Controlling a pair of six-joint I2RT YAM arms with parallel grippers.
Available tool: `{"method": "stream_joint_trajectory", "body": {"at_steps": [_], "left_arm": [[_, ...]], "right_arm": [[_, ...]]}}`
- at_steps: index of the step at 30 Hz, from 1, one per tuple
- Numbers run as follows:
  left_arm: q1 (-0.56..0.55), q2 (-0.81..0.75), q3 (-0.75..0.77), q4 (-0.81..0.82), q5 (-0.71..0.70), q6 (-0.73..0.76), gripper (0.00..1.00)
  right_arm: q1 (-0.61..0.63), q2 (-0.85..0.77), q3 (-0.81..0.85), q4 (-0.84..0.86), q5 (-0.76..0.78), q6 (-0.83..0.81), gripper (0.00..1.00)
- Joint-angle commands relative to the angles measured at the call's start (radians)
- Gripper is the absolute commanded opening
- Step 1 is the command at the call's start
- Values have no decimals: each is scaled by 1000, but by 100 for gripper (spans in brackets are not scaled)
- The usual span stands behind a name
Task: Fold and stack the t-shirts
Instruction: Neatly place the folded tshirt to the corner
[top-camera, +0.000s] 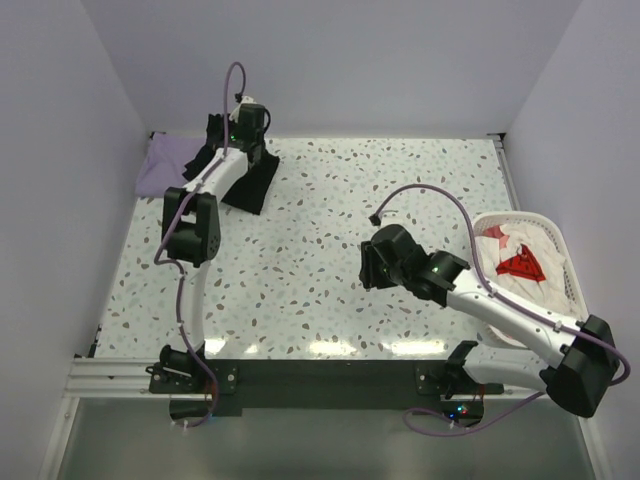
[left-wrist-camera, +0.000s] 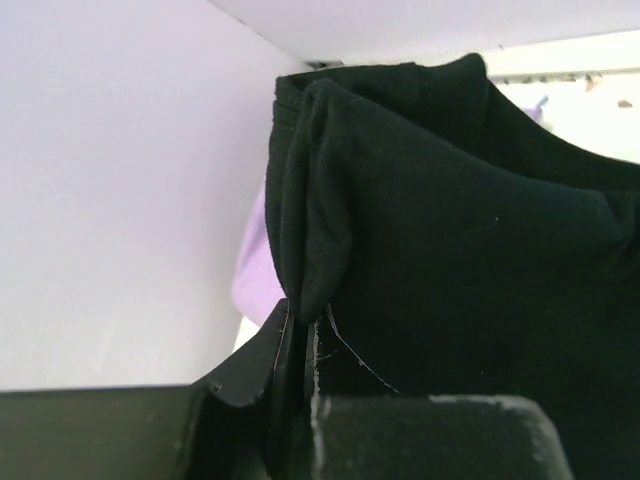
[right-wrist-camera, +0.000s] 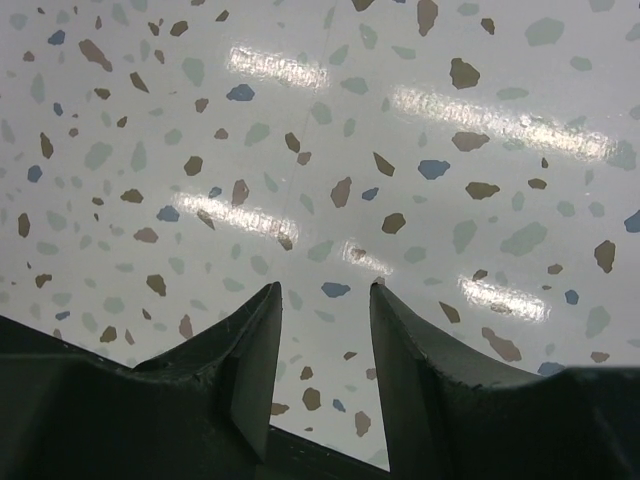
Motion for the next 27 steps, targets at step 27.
{"method": "stream_joint_trajectory", "body": {"at_steps": [27], "left_arm": [[65,-68,176,175,88,294,0]], "right_arm": [[0,90,93,16,12,-17,43]]}}
